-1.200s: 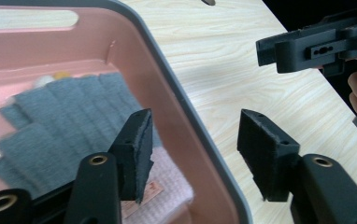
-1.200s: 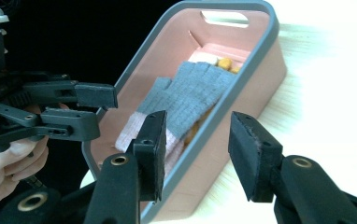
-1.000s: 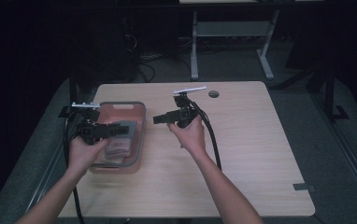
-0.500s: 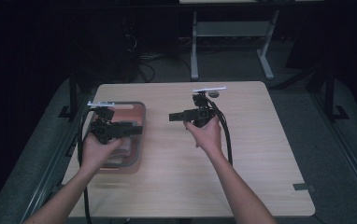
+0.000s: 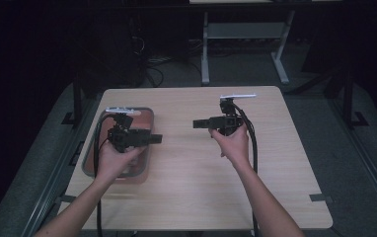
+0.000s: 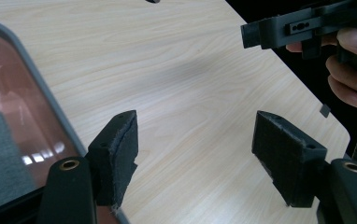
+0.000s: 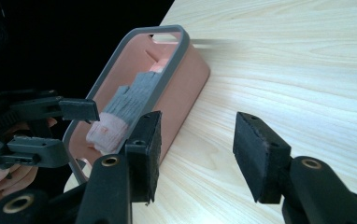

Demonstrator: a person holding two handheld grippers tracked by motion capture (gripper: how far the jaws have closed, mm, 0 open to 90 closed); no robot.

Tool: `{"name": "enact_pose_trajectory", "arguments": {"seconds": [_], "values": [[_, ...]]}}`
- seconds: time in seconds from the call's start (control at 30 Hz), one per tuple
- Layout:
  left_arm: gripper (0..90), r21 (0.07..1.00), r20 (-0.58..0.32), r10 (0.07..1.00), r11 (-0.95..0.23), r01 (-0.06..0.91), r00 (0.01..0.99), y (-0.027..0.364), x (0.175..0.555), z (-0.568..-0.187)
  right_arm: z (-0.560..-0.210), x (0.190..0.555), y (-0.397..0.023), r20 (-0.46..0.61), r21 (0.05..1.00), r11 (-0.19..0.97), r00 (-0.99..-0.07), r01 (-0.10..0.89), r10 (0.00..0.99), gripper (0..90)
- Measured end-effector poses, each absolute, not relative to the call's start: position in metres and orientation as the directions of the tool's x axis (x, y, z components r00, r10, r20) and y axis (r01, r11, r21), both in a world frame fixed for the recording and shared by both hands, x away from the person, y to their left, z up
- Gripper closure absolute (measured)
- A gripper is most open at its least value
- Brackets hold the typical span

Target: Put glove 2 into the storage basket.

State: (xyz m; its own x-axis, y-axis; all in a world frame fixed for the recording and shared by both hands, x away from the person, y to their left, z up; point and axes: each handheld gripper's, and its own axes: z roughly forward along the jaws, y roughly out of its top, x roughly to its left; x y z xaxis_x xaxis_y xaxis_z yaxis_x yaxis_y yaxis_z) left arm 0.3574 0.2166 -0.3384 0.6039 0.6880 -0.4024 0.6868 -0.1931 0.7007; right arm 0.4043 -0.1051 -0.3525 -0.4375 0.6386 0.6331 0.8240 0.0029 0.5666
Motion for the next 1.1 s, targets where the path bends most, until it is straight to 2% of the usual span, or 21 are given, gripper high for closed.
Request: {"name": "enact_pose_trajectory", "arguments": {"seconds": [0.47,1.1], "values": [[29.6,0.701,-0.397,0.671,-0.219,0.678,0.626,0.194,0.353,-0.344,-0.356,0.398,-0.136,0.632,0.564,-0.023,-0.413,0.825,0.656,49.7],[28.9,0.707,-0.408,0.630,-0.239,0.666,0.660,0.170,0.350,-0.346,-0.377,0.383,-0.185,0.660,0.540,-0.094,-0.352,0.836,0.664,48.6]]}}
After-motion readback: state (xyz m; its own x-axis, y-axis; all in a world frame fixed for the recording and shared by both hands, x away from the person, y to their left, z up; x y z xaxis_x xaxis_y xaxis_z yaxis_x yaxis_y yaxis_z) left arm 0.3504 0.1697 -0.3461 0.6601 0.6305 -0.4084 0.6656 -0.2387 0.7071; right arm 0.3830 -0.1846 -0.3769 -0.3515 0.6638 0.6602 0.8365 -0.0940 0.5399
